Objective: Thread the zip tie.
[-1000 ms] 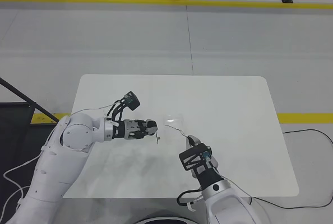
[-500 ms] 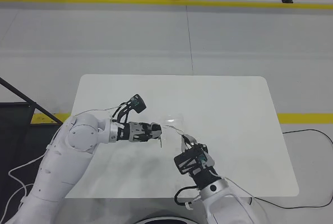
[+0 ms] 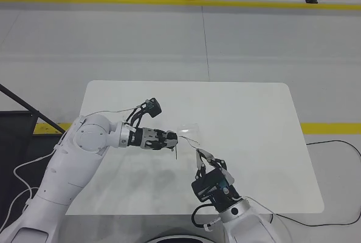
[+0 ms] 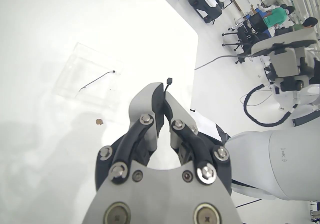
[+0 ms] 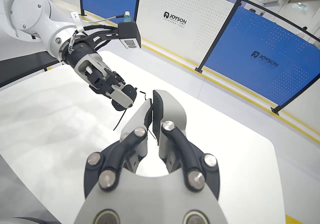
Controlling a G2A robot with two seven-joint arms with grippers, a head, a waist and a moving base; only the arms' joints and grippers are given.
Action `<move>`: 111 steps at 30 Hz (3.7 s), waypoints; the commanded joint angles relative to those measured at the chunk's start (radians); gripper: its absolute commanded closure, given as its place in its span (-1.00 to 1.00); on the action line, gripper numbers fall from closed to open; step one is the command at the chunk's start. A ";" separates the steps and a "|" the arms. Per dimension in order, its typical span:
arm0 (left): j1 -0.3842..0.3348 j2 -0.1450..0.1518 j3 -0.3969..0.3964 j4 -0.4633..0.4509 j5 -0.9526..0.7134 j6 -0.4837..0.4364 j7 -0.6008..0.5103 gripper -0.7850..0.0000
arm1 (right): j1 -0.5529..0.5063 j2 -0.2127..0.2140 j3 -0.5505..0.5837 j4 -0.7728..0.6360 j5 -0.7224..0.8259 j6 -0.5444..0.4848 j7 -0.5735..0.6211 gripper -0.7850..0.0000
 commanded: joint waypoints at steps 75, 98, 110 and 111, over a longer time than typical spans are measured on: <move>0.000 0.000 0.000 0.000 0.000 0.000 0.000 1.00 | 0.109 0.073 -0.140 0.114 -0.212 0.151 0.016 1.00; 0.029 0.017 0.011 -0.047 0.047 0.013 0.059 1.00 | 0.120 0.099 -0.170 0.096 -0.319 0.063 0.061 1.00; 0.026 0.027 0.024 -0.060 0.054 0.014 0.063 1.00 | 0.101 0.121 -0.159 0.072 -0.361 -0.026 0.038 1.00; 0.025 0.028 0.027 -0.061 0.057 0.014 0.063 1.00 | 0.099 0.123 -0.159 0.072 -0.364 -0.027 0.036 1.00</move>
